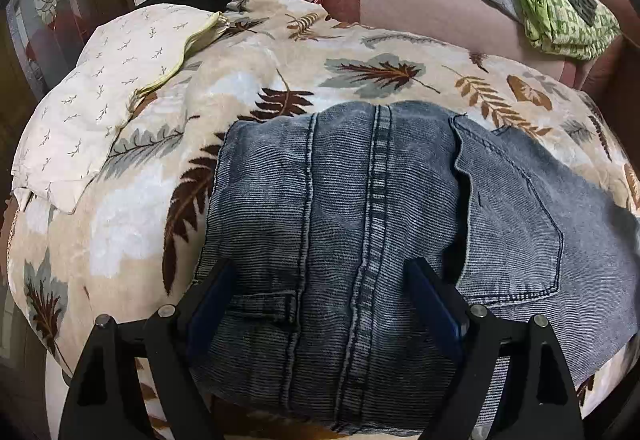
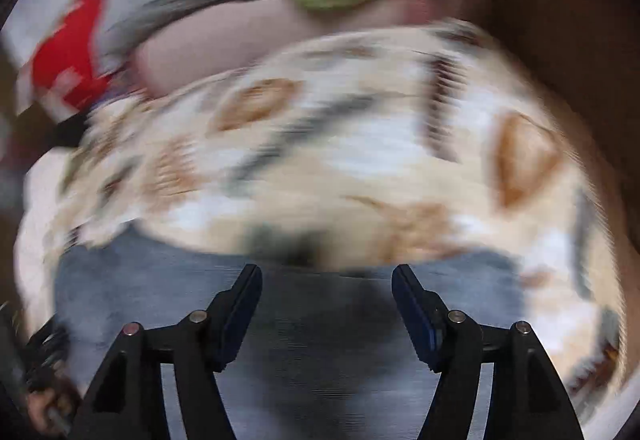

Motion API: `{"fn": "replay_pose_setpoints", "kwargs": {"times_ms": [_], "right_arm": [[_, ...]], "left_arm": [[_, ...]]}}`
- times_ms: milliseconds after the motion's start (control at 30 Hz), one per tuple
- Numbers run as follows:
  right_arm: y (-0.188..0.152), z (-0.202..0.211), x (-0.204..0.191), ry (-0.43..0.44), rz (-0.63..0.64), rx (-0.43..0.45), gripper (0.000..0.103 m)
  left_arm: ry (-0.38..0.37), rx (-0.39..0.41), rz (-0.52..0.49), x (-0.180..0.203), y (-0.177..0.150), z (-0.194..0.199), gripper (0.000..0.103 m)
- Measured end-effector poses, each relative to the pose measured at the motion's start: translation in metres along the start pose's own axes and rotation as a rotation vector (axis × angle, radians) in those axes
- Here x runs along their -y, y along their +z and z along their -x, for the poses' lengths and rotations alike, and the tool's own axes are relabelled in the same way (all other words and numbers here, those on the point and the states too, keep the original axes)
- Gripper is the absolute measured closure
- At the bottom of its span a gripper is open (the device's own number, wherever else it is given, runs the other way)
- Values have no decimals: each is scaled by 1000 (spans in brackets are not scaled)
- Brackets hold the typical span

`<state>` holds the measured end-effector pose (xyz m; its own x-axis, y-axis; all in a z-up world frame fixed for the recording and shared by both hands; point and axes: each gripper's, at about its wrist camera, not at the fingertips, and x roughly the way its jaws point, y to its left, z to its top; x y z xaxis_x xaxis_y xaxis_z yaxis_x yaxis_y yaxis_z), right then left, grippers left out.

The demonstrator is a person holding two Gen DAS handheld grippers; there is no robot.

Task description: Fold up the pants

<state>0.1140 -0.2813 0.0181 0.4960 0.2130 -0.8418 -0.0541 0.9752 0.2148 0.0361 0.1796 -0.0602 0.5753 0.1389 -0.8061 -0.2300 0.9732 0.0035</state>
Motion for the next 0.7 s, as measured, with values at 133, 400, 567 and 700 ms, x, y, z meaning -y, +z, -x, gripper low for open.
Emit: {"fn": "replay_pose_setpoints", "kwargs": {"times_ms": [133,400,567,700], "right_arm": [[13,-28,-90,286,59,-85,32],[-2,-96,-220,555,71,-217,32],[-52,-54,-249,490,320,-159,32],[-97,-17,-285,483,544,-102,32]], "left_arm": [[-13,0,6,-3,-3,0,15],[-111,94,114,-41,-5,30,15],[-102,239,428,-118,-11,60,15],[-82,255,603,-152,-15,64,15]]}}
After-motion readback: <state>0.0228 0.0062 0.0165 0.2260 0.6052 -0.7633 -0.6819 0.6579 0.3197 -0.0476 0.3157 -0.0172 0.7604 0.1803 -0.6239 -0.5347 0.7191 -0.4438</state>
